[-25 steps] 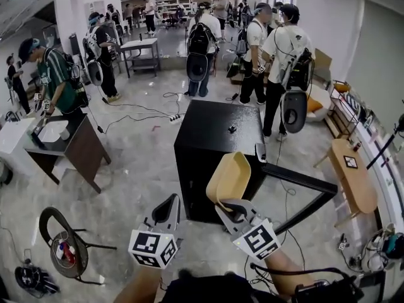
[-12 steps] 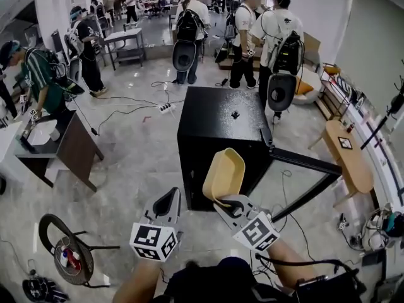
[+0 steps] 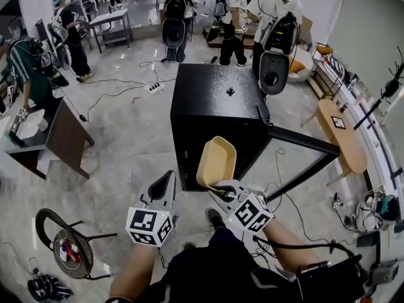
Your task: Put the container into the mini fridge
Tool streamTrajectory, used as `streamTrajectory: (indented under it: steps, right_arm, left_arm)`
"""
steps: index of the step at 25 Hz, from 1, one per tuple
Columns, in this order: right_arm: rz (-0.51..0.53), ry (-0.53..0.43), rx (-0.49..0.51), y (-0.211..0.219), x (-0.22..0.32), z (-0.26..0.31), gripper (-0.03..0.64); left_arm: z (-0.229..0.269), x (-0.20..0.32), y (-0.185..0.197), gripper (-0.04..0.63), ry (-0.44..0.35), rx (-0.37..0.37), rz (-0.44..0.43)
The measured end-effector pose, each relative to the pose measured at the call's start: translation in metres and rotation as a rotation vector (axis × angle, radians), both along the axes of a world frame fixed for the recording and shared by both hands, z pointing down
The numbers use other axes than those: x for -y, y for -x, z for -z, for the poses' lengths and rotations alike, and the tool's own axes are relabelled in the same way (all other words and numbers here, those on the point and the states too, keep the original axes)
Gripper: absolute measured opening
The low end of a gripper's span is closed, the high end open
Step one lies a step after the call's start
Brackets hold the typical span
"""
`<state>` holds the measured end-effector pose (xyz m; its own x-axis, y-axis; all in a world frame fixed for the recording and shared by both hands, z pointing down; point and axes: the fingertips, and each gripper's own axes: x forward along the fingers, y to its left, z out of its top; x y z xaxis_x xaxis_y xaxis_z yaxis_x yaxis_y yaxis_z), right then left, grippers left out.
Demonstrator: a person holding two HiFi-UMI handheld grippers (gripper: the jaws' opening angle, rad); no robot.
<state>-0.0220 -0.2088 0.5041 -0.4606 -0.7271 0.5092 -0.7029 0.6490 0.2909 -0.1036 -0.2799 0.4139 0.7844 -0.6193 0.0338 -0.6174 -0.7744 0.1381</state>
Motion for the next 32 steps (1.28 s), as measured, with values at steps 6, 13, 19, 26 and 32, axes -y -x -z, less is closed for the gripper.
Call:
streamTrajectory:
  steps: [6,13,19,26,32]
  right_arm:
    - [0.035,0.067,-0.032,-0.016,0.012,-0.029,0.025]
    - [0.068,0.141,-0.054,-0.031,0.039,-0.07,0.025]
    - [0.094,0.183,-0.086,-0.038,0.061,-0.098,0.025]
    - [0.131,0.224,-0.157,-0.048,0.083,-0.13,0.025]
    - [0.115,0.297,-0.172,-0.069,0.105,-0.16,0.025]
  left_arm:
    - [-0.01,0.012,-0.021,0.008,-0.042,0.048,-0.027]
    - [-0.029,0.031,-0.027,0.009,0.015,0.061,0.01]
    - [-0.039,0.031,-0.035,0.009,0.067,0.057,0.004]
    - [-0.046,0.039,-0.032,0.009,0.106,0.046,0.057]
    - [-0.038,0.047,-0.037,0.008,0.102,0.04,0.089]
